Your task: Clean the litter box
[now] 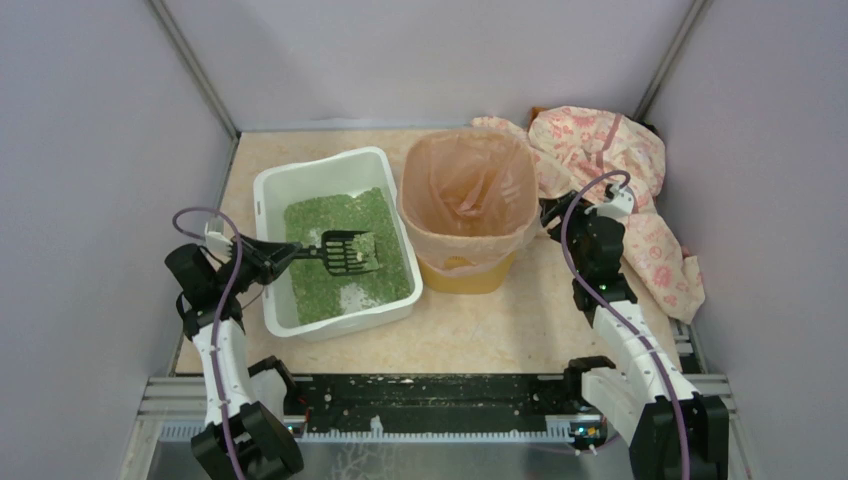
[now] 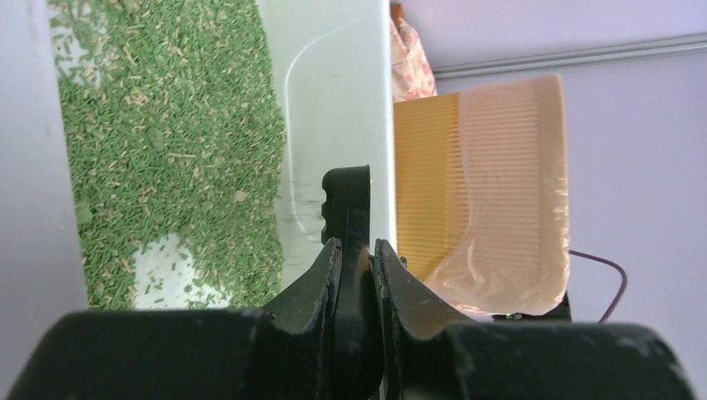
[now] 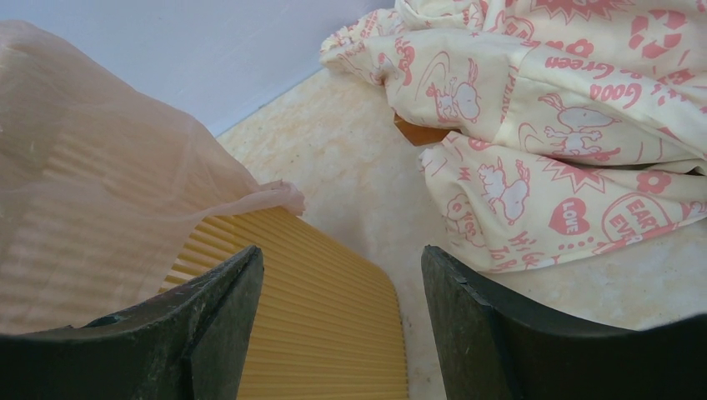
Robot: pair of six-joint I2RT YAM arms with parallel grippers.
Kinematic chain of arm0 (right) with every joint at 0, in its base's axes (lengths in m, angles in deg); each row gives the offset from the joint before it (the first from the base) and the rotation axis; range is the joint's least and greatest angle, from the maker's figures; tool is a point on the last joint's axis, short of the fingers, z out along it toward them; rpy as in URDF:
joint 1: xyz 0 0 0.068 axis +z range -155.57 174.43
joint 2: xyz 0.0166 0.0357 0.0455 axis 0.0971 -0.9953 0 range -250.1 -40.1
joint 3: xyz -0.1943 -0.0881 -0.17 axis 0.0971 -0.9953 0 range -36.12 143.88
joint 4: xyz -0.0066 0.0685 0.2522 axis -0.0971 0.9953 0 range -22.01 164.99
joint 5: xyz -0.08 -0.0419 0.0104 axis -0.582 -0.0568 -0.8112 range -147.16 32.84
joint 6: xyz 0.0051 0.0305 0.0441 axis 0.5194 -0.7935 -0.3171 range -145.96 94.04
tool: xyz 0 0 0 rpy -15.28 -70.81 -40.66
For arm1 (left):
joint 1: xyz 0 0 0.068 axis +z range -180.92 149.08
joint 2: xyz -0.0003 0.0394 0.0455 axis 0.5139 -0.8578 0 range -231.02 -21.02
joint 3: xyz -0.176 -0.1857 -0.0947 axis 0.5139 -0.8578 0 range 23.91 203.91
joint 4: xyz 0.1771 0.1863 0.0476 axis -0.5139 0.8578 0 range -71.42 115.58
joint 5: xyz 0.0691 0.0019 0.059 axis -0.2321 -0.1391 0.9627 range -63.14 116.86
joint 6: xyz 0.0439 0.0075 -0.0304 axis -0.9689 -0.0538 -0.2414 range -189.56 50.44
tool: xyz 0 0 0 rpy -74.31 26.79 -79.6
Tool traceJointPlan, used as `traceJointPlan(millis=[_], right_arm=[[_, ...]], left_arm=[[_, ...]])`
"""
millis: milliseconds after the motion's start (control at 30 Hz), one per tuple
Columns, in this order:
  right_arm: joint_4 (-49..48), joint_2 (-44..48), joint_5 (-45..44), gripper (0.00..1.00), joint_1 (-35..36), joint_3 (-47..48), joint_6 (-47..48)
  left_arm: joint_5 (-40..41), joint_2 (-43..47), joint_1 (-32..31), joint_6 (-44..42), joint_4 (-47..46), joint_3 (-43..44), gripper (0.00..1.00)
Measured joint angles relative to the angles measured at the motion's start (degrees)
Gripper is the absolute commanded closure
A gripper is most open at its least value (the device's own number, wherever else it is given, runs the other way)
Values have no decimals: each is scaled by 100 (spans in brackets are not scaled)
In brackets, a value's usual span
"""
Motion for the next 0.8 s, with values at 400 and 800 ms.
traceJointPlan(millis=[400,800], right_arm=[[129,-2,-46,30,0,0,155],[131,-4,-42,30,0,2,164]], left_arm=[[-382,37,476,1805,-2538,-789,100],[-251,304,763,2317,-3038,-894,100]])
